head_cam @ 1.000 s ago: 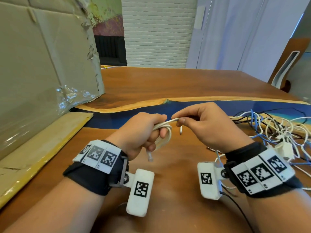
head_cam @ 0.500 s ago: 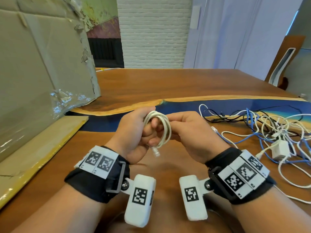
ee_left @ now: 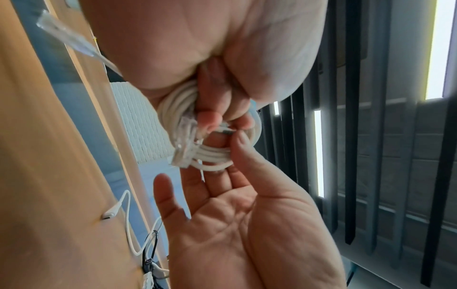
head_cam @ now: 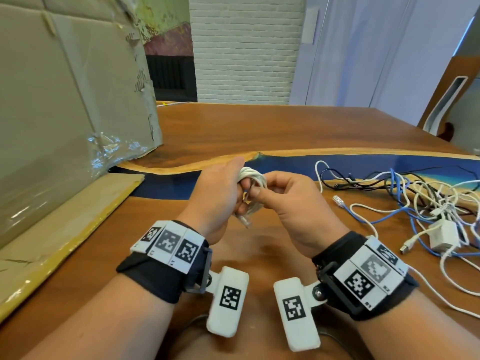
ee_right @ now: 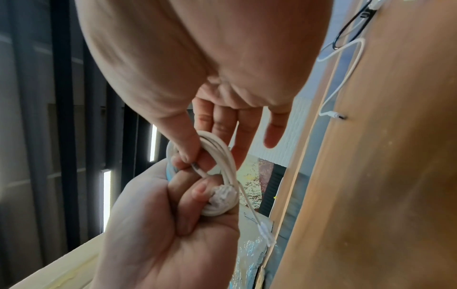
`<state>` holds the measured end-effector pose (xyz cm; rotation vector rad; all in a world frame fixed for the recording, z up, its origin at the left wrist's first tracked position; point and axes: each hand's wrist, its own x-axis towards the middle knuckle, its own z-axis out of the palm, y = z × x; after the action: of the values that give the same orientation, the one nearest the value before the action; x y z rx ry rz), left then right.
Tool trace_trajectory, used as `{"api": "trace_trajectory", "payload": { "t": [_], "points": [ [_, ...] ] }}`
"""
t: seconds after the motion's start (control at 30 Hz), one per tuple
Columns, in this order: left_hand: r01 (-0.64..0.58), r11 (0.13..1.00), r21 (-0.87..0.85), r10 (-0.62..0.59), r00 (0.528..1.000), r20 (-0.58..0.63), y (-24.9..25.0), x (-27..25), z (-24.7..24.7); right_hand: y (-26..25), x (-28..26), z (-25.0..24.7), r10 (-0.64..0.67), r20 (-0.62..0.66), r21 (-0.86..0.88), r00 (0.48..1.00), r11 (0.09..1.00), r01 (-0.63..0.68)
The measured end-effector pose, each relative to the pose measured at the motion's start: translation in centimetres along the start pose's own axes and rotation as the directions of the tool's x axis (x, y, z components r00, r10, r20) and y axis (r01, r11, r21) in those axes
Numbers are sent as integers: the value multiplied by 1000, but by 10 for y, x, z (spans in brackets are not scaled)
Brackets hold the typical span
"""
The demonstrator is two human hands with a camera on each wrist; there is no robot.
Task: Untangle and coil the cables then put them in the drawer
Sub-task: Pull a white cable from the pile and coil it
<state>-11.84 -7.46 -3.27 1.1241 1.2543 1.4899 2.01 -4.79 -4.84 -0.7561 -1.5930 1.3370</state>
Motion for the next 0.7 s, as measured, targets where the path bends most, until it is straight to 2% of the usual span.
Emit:
{"api": "trace_trajectory", "payload": {
  "t": [0.17, 0.3, 0.37, 0.43, 0.5, 0.6, 0.7],
  "points": [
    [37, 998, -42, -36, 999, 3, 0, 0, -4, -10, -2, -1, 73, 120, 274, 990, 956, -103],
    [5, 1000, 3, -5, 1000, -1, -3, 2, -3, -14, -3, -1, 81, 221, 331, 972, 931, -153],
    [-22, 999, 28, 22, 1000, -14, -7, 3, -3, -12, -3, 2, 84, 198, 255, 977, 958, -134],
    [-51, 998, 43, 51, 999, -1, -10, 4, -2, -10, -2, 5, 90, 112, 111, 990, 989, -102],
    [-74, 996, 53, 73, 997, 14, -10, 2, -2, -10, -2, 5, 29, 5, -74, 1000, 997, -28],
    [-100, 991, 89, 103, 994, -28, -8, 3, -2, -8, 1, -2, -118, -135, -417, 984, 907, 52],
    [-100, 988, 122, 110, 991, -77, -10, 5, -1, -8, 2, -9, -106, -152, -440, 983, 897, 28]
  ]
}}
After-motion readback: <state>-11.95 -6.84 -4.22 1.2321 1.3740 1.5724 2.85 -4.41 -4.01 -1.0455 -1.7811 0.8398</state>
